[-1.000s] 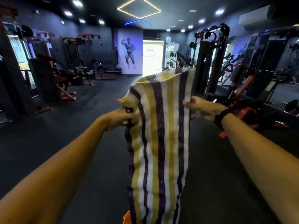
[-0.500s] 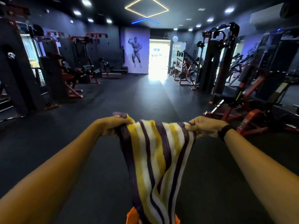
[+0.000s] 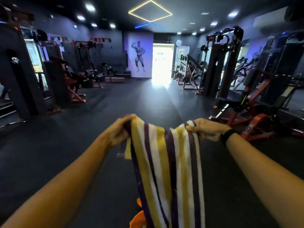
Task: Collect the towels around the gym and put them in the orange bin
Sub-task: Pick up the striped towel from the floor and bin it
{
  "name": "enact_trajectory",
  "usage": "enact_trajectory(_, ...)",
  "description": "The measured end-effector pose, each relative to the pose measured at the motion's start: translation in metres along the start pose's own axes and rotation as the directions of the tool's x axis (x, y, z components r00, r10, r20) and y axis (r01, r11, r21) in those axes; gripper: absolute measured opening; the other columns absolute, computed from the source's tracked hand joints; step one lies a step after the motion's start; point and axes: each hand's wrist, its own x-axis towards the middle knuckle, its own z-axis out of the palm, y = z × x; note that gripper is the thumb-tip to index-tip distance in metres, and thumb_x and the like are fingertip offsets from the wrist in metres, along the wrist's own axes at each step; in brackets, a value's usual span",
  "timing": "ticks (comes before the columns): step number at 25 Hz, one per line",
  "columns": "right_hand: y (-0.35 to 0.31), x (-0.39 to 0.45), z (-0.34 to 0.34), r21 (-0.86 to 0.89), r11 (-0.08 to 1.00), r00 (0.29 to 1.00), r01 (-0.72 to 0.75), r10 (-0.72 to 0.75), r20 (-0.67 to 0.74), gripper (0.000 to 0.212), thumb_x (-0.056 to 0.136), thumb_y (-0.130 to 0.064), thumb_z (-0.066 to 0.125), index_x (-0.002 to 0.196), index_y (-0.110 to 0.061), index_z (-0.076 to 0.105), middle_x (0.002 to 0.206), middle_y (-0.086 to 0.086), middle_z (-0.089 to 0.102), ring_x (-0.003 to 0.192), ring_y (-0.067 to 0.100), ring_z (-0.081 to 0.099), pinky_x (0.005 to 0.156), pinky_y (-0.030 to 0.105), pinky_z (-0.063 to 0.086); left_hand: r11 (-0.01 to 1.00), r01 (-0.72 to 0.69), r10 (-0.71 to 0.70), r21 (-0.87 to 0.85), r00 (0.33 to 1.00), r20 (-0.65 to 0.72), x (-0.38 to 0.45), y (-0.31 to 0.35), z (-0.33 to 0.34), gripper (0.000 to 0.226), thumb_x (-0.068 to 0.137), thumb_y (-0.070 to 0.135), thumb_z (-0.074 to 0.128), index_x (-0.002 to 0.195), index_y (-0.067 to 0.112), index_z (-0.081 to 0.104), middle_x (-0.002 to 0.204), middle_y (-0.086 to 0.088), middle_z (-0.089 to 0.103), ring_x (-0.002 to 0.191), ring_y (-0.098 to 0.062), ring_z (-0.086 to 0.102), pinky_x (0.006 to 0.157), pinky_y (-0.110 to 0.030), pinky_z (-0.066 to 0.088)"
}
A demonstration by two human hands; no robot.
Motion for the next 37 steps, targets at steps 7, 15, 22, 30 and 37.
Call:
enact_trajectory(7, 0.04, 0.001, 0.013, -0.33, 0.921, 0.977, -0.207, 0.208, -0.033, 0.088, 0.04, -0.056, 0.09, 0.109, -0.006, 0.065, 0.109, 0.014, 0.07, 0.101, 0.027, 0.067, 0.084, 0.042, 0.057, 0.767, 0.122, -0.295, 0.631, 0.939, 0.177, -0.004, -0.029, -0.008, 0.077, 0.045, 0.051, 0.092, 0.104, 0.007, 0.067, 0.109, -0.018, 0.068, 0.101, -0.029, 0.066, 0.091, -0.045, 0.054)
enact_trajectory(15, 0.001, -0.004, 0.006, -0.158, 0.969, 0.981, -0.192, 0.187, -0.047, 0.061, 0.053, -0.03, 0.085, 0.108, -0.014, 0.062, 0.102, 0.007, 0.072, 0.09, 0.023, 0.07, 0.07, 0.037, 0.058, 0.638, 0.175, -0.385, 0.75, 0.916, 0.114, -0.001, -0.015, -0.015, 0.062, 0.071, 0.031, 0.083, 0.126, 0.016, 0.058, 0.121, -0.005, 0.066, 0.109, -0.022, 0.065, 0.093, -0.038, 0.053)
enact_trajectory(22, -0.011, 0.012, 0.004, 0.243, 0.965, 0.988, 0.102, -0.069, -0.139, 0.062, 0.057, -0.045, 0.084, 0.103, -0.009, 0.065, 0.091, 0.007, 0.073, 0.078, 0.017, 0.07, 0.066, 0.031, 0.059, 0.977, 0.074, -0.059, 0.201, 0.995, -0.076, 0.002, 0.021, -0.025, 0.078, 0.048, 0.06, 0.083, 0.112, 0.019, 0.065, 0.11, -0.009, 0.07, 0.098, -0.023, 0.067, 0.076, -0.033, 0.058)
enact_trajectory(30, -0.005, 0.009, 0.021, 0.162, 0.973, 0.976, 0.164, -0.135, -0.172, 0.021, 0.093, -0.023, 0.053, 0.102, -0.008, 0.064, 0.088, 0.003, 0.073, 0.088, 0.023, 0.064, 0.072, 0.03, 0.058, 0.975, 0.012, 0.043, 0.221, 0.969, -0.244, 0.004, 0.027, -0.027, 0.035, 0.074, 0.038, 0.073, 0.101, 0.016, 0.067, 0.096, -0.006, 0.071, 0.1, -0.026, 0.065, 0.07, -0.033, 0.055)
enact_trajectory(37, 0.013, 0.013, 0.037, -0.109, 0.992, 0.997, -0.064, 0.058, -0.058, 0.071, 0.055, -0.045, 0.082, 0.106, 0.001, 0.063, 0.095, 0.013, 0.07, 0.083, 0.022, 0.068, 0.072, 0.034, 0.059, 0.788, 0.267, -0.135, 0.555, 0.954, -0.268, 0.002, 0.021, -0.042, 0.051, 0.073, 0.035, 0.077, 0.115, 0.01, 0.063, 0.112, -0.012, 0.066, 0.105, -0.029, 0.063, 0.093, -0.046, 0.052)
